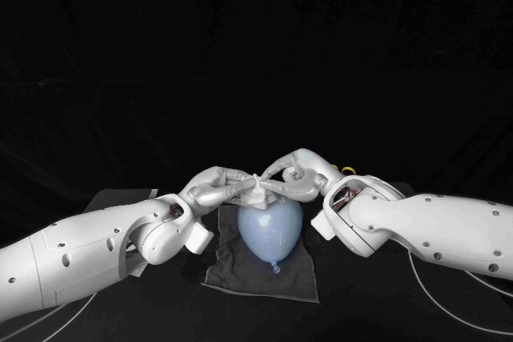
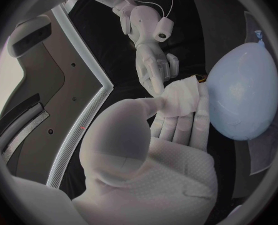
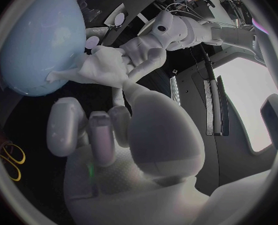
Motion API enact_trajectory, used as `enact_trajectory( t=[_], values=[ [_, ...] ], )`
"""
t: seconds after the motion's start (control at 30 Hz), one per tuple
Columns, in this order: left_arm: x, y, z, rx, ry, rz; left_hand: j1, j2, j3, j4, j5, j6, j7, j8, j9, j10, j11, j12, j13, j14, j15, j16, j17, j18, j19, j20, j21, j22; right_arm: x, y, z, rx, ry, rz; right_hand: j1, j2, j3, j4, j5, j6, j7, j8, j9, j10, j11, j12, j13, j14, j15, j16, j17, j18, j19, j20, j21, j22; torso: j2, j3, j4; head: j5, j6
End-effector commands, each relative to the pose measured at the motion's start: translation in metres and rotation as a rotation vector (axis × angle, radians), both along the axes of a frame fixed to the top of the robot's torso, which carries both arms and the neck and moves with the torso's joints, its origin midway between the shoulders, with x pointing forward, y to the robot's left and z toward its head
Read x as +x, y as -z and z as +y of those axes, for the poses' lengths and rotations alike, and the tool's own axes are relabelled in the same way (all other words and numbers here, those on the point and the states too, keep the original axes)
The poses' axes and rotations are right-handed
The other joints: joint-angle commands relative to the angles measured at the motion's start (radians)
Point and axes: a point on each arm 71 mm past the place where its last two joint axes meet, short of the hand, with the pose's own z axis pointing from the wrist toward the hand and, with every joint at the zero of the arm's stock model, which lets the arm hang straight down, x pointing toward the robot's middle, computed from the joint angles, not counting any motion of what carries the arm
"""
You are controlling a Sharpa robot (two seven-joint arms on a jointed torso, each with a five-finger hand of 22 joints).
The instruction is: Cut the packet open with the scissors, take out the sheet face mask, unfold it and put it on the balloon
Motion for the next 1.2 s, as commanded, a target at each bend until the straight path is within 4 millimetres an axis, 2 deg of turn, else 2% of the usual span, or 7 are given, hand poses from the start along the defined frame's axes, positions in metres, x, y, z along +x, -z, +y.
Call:
enact_trajectory(
  t=[0.03, 0.23, 0.5, 1.2],
  values=[
    [-0.002, -0.004, -0.005, -0.011, 0.031, -0.020, 0.008, -0.001, -0.001, 0.001, 0.004, 0.007, -0.001, 0.004, 0.000, -0.001, 0.000, -0.001, 0.000, -0.007, -0.002, -0.001, 0.002, 0.017, -0.004, 0.003, 0.001, 0.001, 0.000, 0.001, 0.001, -0.002, -0.003, 0.000, 0.026, 0.006, 0.013, -0.024, 0.004, 0.014, -0.008, 0.018, 0.014, 0.021, -0.018, 0.004, 0.142, 0.106, -0.011, 0.004, 0.263, 0.011, 0.002, -0.010, 0.009, 0.180, 0.000, 0.0001, -0.0010, -0.001, -0.001],
    [-0.002, -0.004, -0.005, -0.011, 0.030, -0.022, 0.008, -0.001, -0.002, 0.001, 0.004, 0.008, -0.002, 0.005, 0.001, 0.000, 0.000, 0.000, 0.000, -0.007, -0.002, 0.000, 0.002, 0.017, -0.003, 0.003, 0.001, 0.001, 0.000, 0.000, 0.002, -0.001, 0.003, -0.003, 0.033, 0.002, 0.048, -0.061, 0.004, 0.019, -0.019, 0.062, 0.050, 0.029, -0.029, 0.012, 0.148, 0.106, -0.021, 0.004, 0.263, 0.009, 0.006, -0.021, 0.019, 0.183, 0.000, 0.0001, -0.0003, -0.002, -0.003],
    [-0.001, -0.003, -0.003, -0.009, 0.020, -0.022, 0.009, -0.002, -0.003, 0.000, 0.005, 0.008, -0.002, 0.005, 0.001, 0.000, -0.001, 0.000, 0.000, -0.007, -0.002, 0.000, 0.002, 0.017, -0.003, 0.003, 0.001, 0.001, 0.001, 0.000, -0.003, 0.003, 0.029, -0.013, 0.008, 0.000, 0.095, -0.075, 0.004, 0.008, -0.023, 0.103, 0.086, 0.035, -0.034, 0.020, 0.153, 0.106, -0.026, 0.004, 0.263, 0.006, 0.011, -0.026, 0.032, 0.186, 0.000, 0.0001, -0.0004, -0.001, -0.004],
    [0.003, -0.001, 0.005, -0.028, -0.019, 0.025, 0.011, -0.006, -0.004, -0.002, 0.005, 0.009, 0.003, 0.007, 0.003, 0.000, -0.001, -0.001, 0.000, -0.009, -0.003, -0.001, 0.002, 0.017, -0.004, 0.003, 0.001, 0.001, -0.003, -0.002, -0.013, 0.014, 0.045, -0.013, -0.021, -0.010, 0.145, -0.095, 0.003, -0.001, -0.028, 0.142, 0.119, 0.048, -0.038, 0.041, 0.168, 0.106, -0.029, 0.004, 0.263, 0.003, 0.017, -0.030, 0.050, 0.191, 0.000, 0.0003, -0.0002, 0.000, -0.005]
  ],
)
